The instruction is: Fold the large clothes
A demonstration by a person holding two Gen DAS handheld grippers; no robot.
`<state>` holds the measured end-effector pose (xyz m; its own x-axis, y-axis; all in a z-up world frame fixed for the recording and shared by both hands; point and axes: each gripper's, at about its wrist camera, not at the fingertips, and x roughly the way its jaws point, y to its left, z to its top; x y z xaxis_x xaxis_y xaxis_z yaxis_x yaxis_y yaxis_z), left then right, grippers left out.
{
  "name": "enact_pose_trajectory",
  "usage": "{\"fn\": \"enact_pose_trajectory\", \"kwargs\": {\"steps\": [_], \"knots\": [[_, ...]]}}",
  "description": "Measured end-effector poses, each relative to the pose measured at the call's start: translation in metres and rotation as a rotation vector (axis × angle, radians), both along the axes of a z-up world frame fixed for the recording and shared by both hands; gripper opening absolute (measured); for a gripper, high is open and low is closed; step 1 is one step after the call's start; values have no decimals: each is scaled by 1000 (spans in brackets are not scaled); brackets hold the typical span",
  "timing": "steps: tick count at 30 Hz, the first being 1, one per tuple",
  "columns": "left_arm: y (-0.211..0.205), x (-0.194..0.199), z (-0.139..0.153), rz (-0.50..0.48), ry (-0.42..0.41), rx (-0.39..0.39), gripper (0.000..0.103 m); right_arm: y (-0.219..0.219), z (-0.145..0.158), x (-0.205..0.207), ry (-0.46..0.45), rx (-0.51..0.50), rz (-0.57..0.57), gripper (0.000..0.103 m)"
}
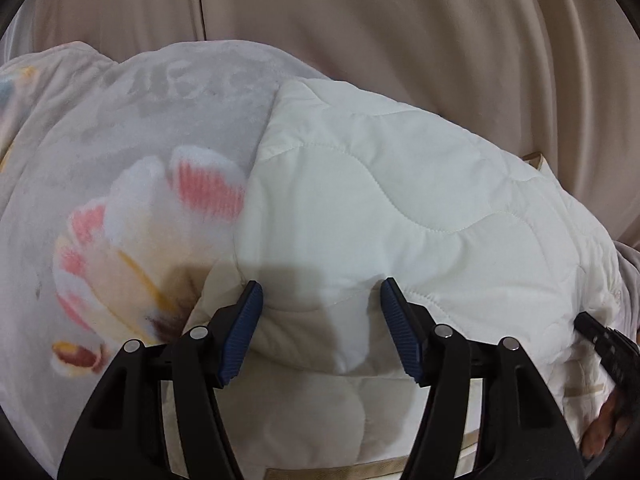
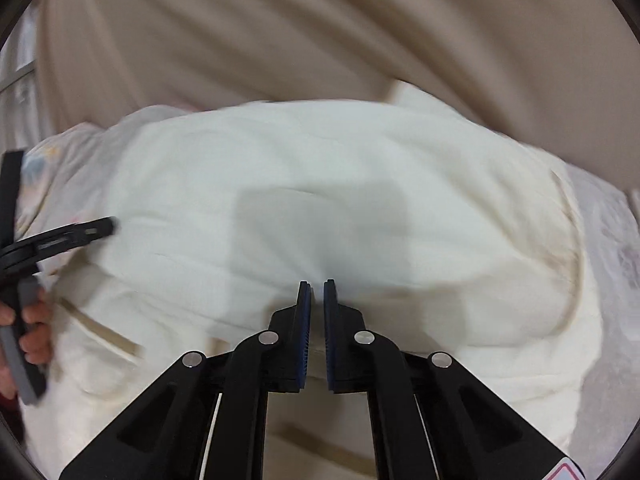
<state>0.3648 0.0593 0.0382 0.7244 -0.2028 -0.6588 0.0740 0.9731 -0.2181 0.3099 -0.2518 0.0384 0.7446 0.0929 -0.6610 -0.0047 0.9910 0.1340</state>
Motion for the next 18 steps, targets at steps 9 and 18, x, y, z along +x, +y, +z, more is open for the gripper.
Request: {"fn": "enact_pose_trajectory", "kwargs": {"steps": [9, 18], "knots": [[3, 0, -9, 26, -7, 35, 60, -96, 30, -38, -57, 117, -243, 7], [0, -1, -9, 26, -20, 51, 60, -77, 32, 43, -41, 200, -175, 7]]}}
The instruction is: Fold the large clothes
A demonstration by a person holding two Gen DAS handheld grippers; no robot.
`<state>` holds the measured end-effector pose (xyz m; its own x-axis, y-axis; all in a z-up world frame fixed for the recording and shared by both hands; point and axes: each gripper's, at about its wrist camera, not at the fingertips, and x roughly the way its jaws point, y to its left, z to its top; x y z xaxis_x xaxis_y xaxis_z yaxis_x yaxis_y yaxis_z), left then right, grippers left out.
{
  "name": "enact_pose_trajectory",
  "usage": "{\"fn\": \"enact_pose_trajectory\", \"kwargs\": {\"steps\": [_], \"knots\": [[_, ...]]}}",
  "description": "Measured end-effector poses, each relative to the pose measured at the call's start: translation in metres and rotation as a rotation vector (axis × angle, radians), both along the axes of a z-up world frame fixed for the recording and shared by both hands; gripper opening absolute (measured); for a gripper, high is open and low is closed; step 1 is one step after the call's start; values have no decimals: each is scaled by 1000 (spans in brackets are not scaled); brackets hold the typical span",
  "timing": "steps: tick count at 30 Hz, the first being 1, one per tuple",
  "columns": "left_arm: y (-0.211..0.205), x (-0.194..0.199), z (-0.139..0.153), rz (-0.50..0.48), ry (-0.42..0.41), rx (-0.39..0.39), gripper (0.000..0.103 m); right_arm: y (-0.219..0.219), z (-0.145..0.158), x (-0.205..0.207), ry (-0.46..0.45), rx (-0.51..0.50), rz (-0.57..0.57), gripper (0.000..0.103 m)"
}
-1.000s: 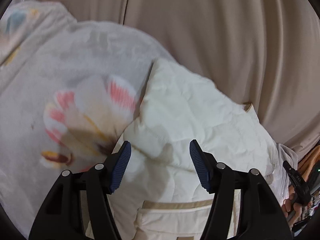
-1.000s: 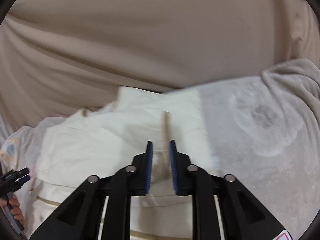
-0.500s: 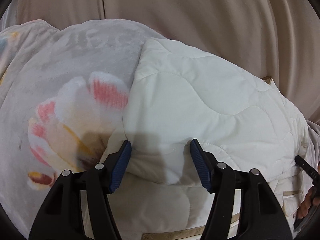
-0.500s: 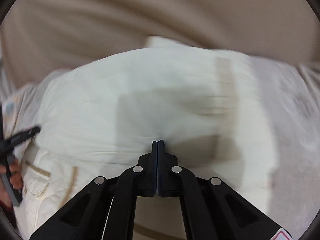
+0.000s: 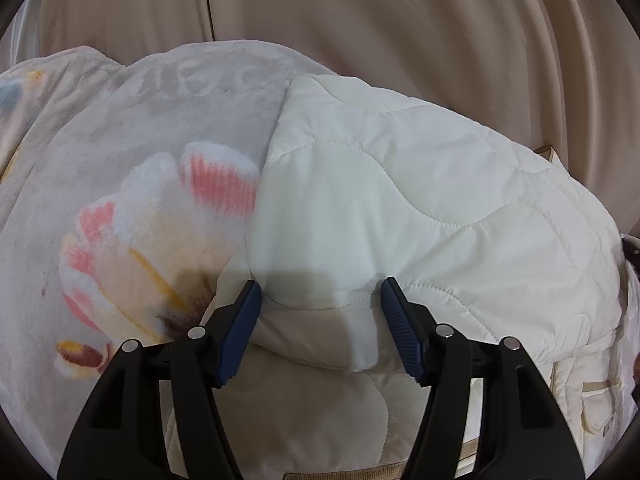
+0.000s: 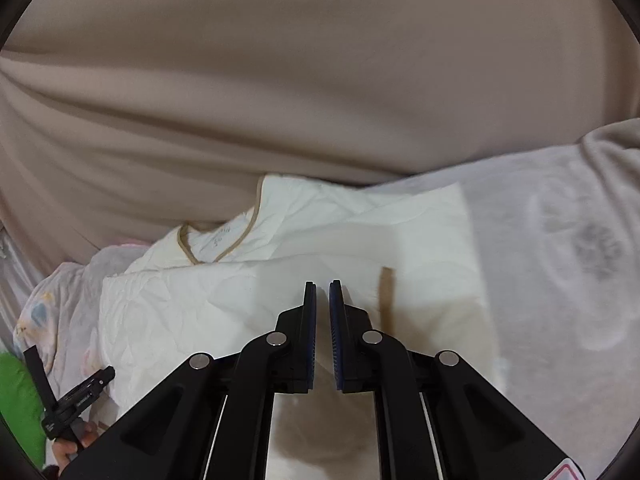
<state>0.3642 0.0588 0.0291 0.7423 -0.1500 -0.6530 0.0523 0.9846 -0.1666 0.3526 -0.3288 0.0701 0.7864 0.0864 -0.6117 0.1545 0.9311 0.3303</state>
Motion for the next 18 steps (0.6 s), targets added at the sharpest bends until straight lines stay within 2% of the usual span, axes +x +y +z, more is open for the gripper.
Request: {"fn": "enact_pose_trajectory", "kwargs": {"steps": [1, 2, 4, 6, 7, 9, 10, 11, 12, 14, 16, 18], "knots": [[0, 0, 0, -2, -1, -3, 61, -7, -12, 7, 36, -43, -31, 0], [0, 0, -1, -11, -3, -10, 61, -18, -26, 11, 56, -58, -50, 0], [0, 2, -2, -17, -1, -10, 61, -36, -27, 2, 14, 33, -71, 0], [2, 2, -2, -9, 3, -13, 61, -45, -18, -20, 45, -45, -216, 0], [3, 2, -1, -9, 2, -19, 61, -49, -13, -33, 33, -39, -202, 6], [7, -3, 2, -13, -2, -34, 61, -53, -3, -71, 33, -59, -170, 6], [9, -8, 6, -19, -4, -39, 63, -54, 0, -91, 38, -77, -141, 11], [12, -17, 9, -27, -2, -39, 69, -52, 2, -121, 49, -104, -102, 14], [17, -27, 12, -26, 13, -34, 86, -51, 1, -144, 61, -123, -74, 16], [32, -54, 16, -55, 43, -55, 89, -47, -6, -200, 82, -144, -16, 39], [51, -84, 18, -89, 82, -69, 89, -46, -17, -259, 113, -127, 22, 52], [70, -113, 14, -89, 130, -86, 91, -44, -35, -303, 167, -58, 42, 57]]}}
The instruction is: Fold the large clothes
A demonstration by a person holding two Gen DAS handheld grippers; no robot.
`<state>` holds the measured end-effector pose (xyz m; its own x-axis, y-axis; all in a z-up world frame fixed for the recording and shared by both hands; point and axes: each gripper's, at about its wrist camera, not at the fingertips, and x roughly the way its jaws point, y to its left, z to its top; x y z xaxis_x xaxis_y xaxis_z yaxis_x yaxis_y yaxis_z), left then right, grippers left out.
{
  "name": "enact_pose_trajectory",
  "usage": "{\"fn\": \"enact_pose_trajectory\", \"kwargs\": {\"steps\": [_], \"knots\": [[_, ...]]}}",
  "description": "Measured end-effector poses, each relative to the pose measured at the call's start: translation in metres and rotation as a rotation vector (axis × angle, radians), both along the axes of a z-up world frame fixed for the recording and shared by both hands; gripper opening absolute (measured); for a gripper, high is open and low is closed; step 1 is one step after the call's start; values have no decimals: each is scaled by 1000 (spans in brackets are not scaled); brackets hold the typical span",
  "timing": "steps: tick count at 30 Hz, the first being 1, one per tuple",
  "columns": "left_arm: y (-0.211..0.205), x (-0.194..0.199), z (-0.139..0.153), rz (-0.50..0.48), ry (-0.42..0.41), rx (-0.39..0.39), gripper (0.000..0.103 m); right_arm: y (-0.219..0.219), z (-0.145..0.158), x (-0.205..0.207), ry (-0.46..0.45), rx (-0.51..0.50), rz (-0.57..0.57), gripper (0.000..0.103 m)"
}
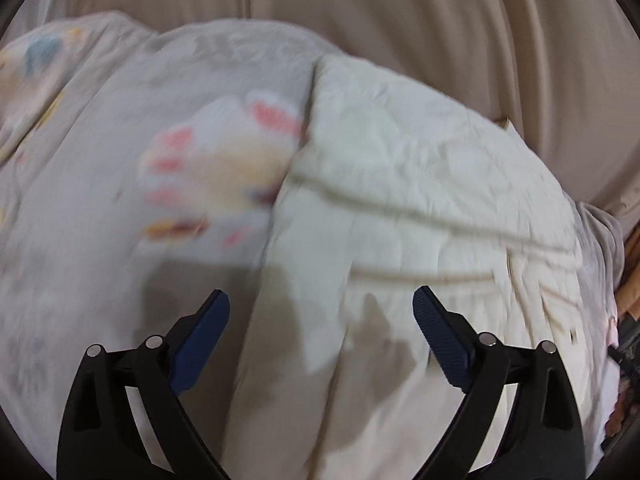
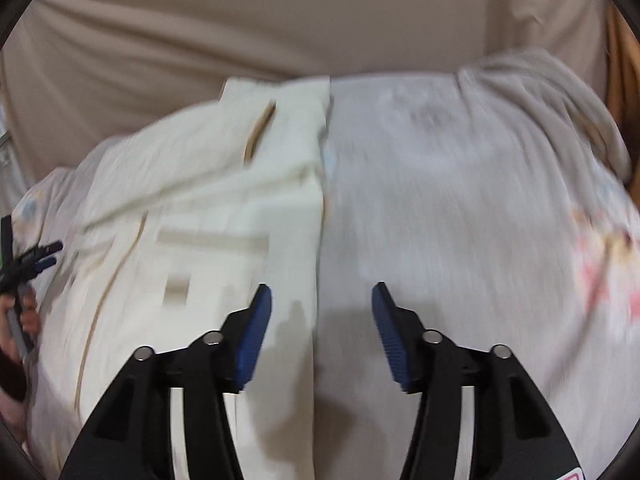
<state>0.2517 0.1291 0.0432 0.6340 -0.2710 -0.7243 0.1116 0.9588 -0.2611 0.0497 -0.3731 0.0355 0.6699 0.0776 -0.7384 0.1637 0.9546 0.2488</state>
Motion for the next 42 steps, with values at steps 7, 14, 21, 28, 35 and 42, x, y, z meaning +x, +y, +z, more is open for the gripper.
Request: {"fn": "enact_pose_trajectory", "kwargs": {"steps": [7, 14, 21, 28, 35, 42], "knots": [[45, -70, -30, -3, 122, -179, 92, 13, -47, -48, 28, 274, -8, 64], [18, -80, -21, -44, 107, -150, 61, 30, -43, -18, 19, 360, -32, 40], [25, -102, 8, -43, 23, -94, 10, 44, -17, -49, -87, 313, -74, 6], [59, -180, 39, -97, -29, -194, 8, 58, 18, -144, -211, 306, -7, 5], [98, -284, 83, -110, -262, -397, 8, 68, 71, -254, -410, 211, 45, 5], [101, -282, 105, -56, -284, -413, 9, 66, 96, -264, -490, 198, 15, 5]]}}
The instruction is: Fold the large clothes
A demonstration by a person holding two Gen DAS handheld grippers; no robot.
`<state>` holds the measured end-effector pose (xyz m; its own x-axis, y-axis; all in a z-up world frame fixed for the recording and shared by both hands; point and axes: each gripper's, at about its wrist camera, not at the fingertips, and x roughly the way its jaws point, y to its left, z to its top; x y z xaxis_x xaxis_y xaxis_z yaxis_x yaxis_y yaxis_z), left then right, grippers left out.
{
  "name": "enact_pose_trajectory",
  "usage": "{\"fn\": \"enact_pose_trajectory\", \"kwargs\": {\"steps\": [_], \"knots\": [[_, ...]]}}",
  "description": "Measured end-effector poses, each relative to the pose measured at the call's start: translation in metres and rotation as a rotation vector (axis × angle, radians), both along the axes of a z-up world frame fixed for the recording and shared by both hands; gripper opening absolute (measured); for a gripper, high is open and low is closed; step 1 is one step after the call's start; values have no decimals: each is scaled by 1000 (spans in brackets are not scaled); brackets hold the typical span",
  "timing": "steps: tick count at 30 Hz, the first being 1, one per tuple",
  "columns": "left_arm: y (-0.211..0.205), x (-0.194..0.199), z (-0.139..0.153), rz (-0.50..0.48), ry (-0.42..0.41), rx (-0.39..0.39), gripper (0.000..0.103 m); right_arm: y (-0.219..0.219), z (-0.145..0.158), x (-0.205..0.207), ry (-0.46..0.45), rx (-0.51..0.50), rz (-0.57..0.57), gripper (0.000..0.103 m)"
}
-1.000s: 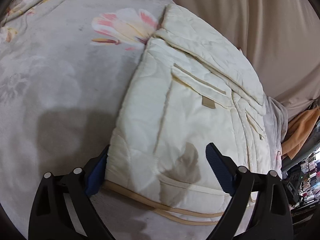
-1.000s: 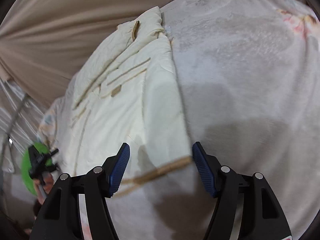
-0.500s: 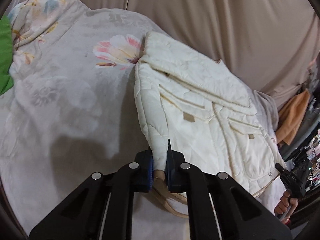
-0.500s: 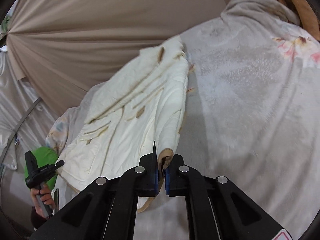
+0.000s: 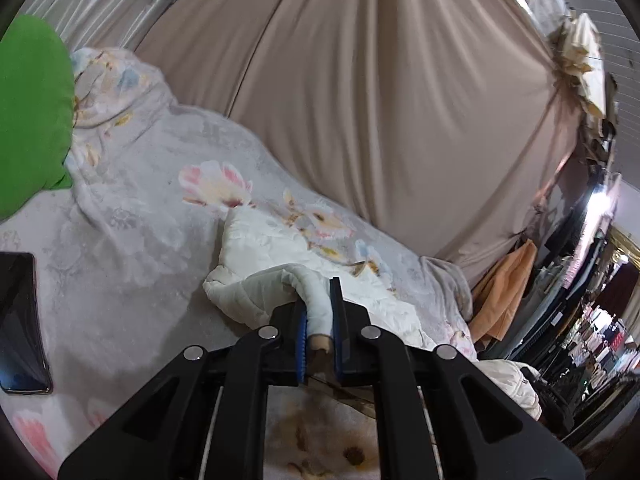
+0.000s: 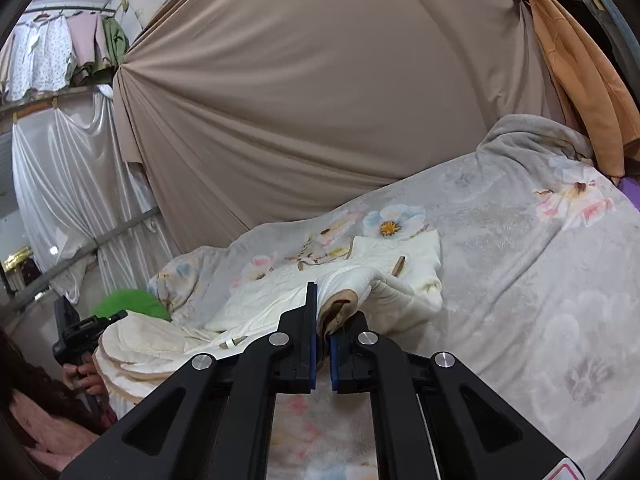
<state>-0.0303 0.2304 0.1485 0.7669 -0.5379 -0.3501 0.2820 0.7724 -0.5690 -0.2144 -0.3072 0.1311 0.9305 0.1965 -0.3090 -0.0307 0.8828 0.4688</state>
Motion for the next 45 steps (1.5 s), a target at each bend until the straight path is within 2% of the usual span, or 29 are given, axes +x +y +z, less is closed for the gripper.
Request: {"fn": "enact_pose_trajectory", "kwargs": {"steps": [2, 4, 6, 9, 12, 15, 21, 23, 25, 30, 32, 34, 37, 38, 40, 41, 43, 45], "knots": [[1, 22, -12, 8, 86, 11, 9, -3, -19, 23, 93, 14, -29, 5], [-3, 40, -19, 9, 129, 33, 9, -5, -26, 35, 100, 61, -15, 5], [-15, 54, -15, 3, 126, 55, 9, -8, -16, 46, 57, 79, -1, 5], [-37, 83, 1, 18, 71, 135, 9, -14, 2, 80, 16, 67, -10, 5], [-59, 131, 9, 44, 55, 209, 9, -30, 4, 130, 42, 102, -28, 5], [-78, 175, 0, 76, 84, 273, 9, -44, -12, 187, 121, 122, -69, 5], [-107, 263, -58, 125, 226, 409, 11, -61, -73, 278, 299, 90, -130, 5], [-111, 286, -85, 115, 280, 419, 11, -65, -94, 295, 342, 82, -131, 5], [-115, 296, -100, 102, 293, 429, 12, -61, -107, 306, 365, 49, -127, 4], [-121, 301, -117, 100, 270, 446, 12, -57, -119, 313, 366, 20, -112, 3], [-120, 300, -118, 93, 253, 422, 12, -62, -120, 311, 354, 61, -101, 4], [-111, 296, -114, 77, 247, 366, 14, -68, -117, 303, 336, 120, -97, 5], [-93, 280, -90, 66, 211, 276, 21, -78, -98, 276, 269, 182, -108, 17], [-86, 271, -78, 59, 185, 256, 23, -79, -89, 267, 249, 181, -114, 25], [-79, 256, -56, 39, 145, 235, 36, -80, -66, 244, 187, 148, -159, 29], [-79, 249, -46, 35, 125, 239, 38, -78, -54, 234, 153, 130, -166, 29], [-85, 226, -17, 105, 31, 295, 61, -65, -31, 220, 83, 101, -155, 29], [-100, 208, 7, 136, -83, 363, 64, -39, -10, 218, 37, 43, -96, 29]]}}
